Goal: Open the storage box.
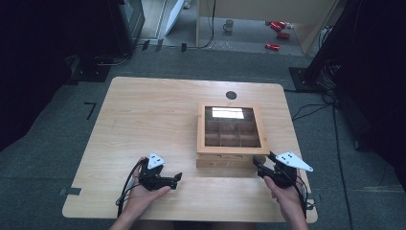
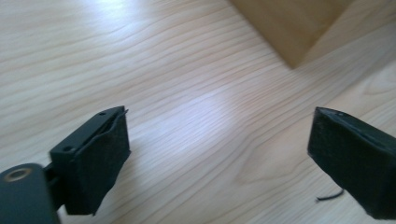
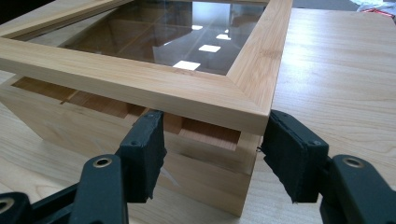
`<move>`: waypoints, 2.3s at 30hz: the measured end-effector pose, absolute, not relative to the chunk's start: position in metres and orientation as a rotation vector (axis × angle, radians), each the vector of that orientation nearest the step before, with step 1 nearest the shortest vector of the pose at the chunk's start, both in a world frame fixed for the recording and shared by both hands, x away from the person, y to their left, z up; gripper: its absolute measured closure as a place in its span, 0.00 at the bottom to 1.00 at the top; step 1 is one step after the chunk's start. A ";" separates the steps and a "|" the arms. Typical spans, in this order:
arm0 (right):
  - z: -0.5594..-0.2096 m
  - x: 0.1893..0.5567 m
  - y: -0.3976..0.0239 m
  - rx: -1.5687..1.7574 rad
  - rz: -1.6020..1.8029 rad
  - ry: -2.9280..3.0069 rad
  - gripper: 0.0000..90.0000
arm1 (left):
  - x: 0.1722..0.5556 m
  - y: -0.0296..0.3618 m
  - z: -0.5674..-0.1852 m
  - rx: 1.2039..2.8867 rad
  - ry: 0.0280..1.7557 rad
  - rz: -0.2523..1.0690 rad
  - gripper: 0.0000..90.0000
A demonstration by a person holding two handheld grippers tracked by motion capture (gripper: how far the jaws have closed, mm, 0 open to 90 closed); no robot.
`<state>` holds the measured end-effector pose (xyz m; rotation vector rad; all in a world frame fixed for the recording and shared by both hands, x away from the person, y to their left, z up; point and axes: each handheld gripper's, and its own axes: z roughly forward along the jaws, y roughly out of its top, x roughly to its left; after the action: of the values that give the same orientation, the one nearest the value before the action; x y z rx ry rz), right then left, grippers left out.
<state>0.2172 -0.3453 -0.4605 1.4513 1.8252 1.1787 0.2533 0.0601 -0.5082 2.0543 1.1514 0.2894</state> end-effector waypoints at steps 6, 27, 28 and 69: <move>-0.454 0.219 -0.345 1.453 1.188 1.814 0.44 | 0.250 0.083 -0.513 2.055 1.202 0.318 0.04; -0.421 0.241 -0.344 1.439 1.179 1.772 0.42 | 0.242 0.181 -0.515 2.063 1.348 0.490 0.04; -0.420 0.242 -0.343 1.440 1.178 1.768 0.42 | 0.242 0.184 -0.515 2.061 1.353 0.493 0.04; -0.379 0.298 -0.351 1.213 1.168 1.769 0.45 | 0.241 0.189 -0.519 2.034 1.357 0.545 0.04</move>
<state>0.2982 -0.3506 -0.3793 1.2133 1.7695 1.1678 0.2413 0.1891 -0.5187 2.0343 1.3573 0.5446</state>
